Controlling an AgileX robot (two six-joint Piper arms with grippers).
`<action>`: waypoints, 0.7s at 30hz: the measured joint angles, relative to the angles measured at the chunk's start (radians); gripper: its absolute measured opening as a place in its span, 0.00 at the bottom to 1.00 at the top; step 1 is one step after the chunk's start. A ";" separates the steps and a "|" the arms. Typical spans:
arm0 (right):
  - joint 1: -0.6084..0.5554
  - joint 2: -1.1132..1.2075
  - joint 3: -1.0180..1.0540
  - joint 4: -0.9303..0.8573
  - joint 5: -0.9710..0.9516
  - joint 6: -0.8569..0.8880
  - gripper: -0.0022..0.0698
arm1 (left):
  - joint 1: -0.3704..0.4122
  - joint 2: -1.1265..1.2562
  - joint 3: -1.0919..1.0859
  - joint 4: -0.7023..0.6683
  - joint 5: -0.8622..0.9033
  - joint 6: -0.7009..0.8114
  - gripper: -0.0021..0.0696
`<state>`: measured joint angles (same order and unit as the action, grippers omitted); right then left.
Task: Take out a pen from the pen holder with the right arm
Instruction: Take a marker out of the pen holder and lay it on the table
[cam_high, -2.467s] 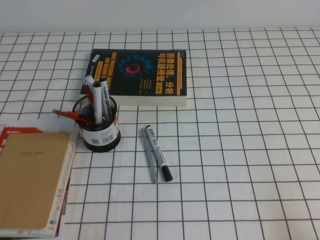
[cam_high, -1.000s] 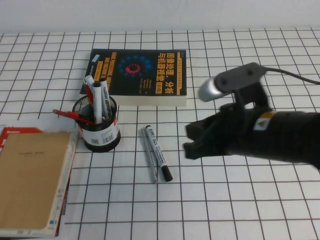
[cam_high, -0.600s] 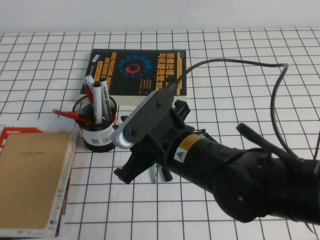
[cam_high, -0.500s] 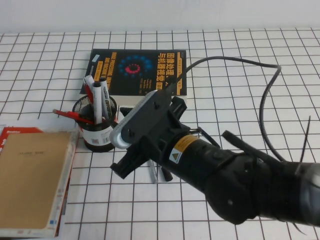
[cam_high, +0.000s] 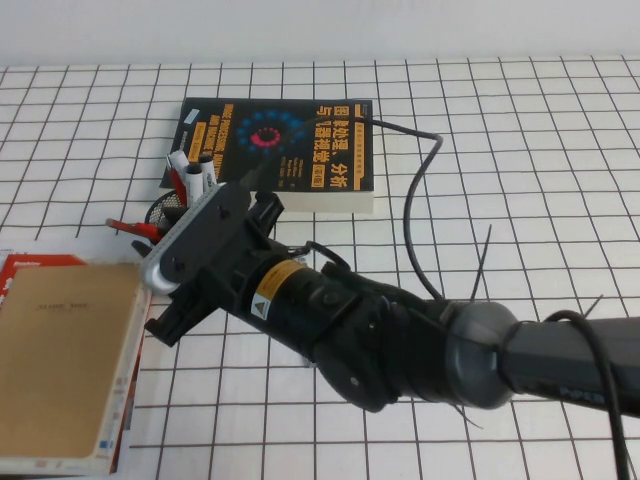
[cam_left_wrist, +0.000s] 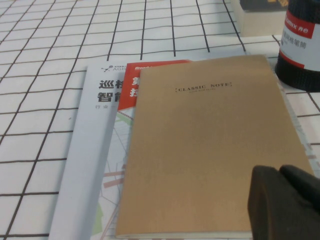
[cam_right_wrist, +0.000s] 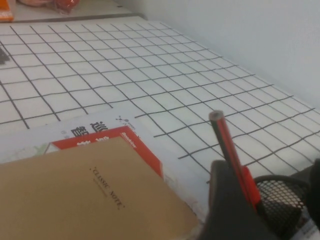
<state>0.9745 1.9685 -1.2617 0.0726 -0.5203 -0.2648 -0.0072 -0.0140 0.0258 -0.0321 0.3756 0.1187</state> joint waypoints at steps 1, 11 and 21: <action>0.000 0.012 -0.015 -0.001 0.011 0.000 0.46 | 0.000 0.000 0.000 0.000 0.000 0.000 0.02; -0.007 0.107 -0.151 -0.026 0.062 0.000 0.46 | 0.000 0.000 0.000 0.000 0.000 0.000 0.02; -0.028 0.177 -0.241 -0.046 0.101 0.000 0.45 | 0.000 0.000 0.000 0.000 0.000 0.000 0.02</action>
<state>0.9466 2.1450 -1.5027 0.0270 -0.4193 -0.2648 -0.0072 -0.0140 0.0258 -0.0321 0.3756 0.1187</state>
